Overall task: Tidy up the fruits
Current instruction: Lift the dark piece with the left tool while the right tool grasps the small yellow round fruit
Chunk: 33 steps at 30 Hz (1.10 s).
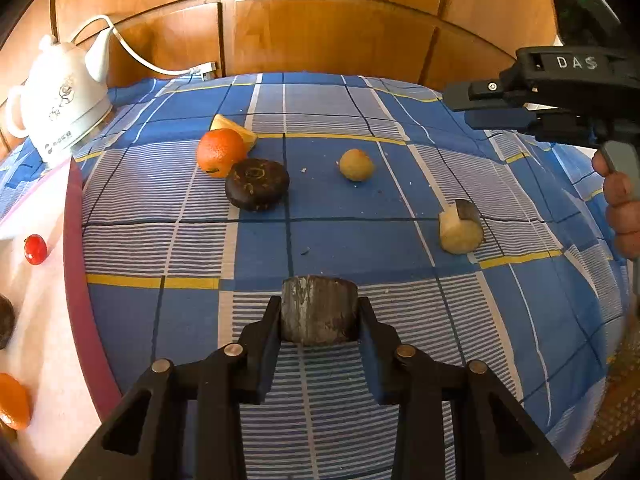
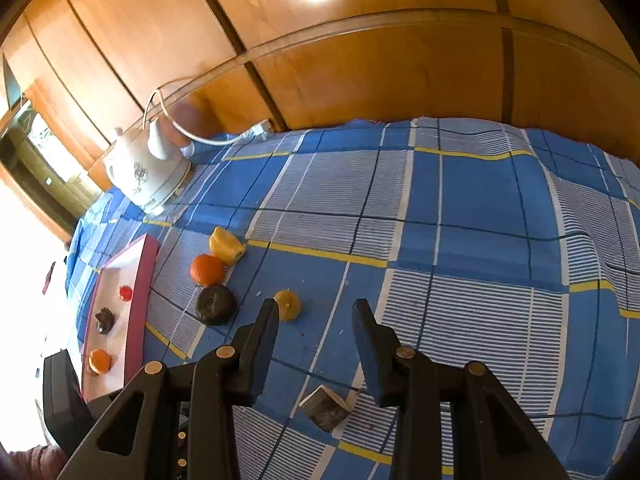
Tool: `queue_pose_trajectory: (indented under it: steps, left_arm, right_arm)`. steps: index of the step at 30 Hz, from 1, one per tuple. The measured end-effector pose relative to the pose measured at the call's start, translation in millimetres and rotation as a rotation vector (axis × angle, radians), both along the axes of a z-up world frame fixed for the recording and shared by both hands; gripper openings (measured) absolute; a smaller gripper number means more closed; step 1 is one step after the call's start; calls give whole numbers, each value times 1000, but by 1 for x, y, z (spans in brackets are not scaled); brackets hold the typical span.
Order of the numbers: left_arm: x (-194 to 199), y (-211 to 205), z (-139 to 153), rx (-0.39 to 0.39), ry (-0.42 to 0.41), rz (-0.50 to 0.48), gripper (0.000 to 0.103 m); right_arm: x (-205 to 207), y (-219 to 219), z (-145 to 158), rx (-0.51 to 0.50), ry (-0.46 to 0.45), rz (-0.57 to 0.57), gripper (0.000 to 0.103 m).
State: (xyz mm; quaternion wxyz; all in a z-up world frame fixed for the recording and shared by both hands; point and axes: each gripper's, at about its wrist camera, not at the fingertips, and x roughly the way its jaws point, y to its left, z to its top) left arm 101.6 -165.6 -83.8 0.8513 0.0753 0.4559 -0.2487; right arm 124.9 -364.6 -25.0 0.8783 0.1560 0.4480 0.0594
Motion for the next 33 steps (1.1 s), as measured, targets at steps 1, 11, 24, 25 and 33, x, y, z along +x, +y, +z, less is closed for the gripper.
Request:
queue_pose_trajectory:
  steps: [1, 11, 24, 25, 33]
  left_arm:
    - [-1, 1, 0, -1, -1, 0, 36]
    - [6, 0, -2, -23, 27, 21, 36]
    - [9, 2, -2, -41, 35, 29, 36]
    - [8, 2, -3, -46, 33, 31, 36]
    - [5, 6, -4, -78, 24, 30, 36]
  right_arm:
    - [0, 1, -1, -2, 4, 4, 38]
    - [5, 7, -18, -2, 160, 153, 49]
    - [-5, 33, -21, -160, 161, 301, 61]
    - [-4, 31, -20, -147, 154, 284, 61]
    - [19, 31, -27, -82, 91, 166, 61]
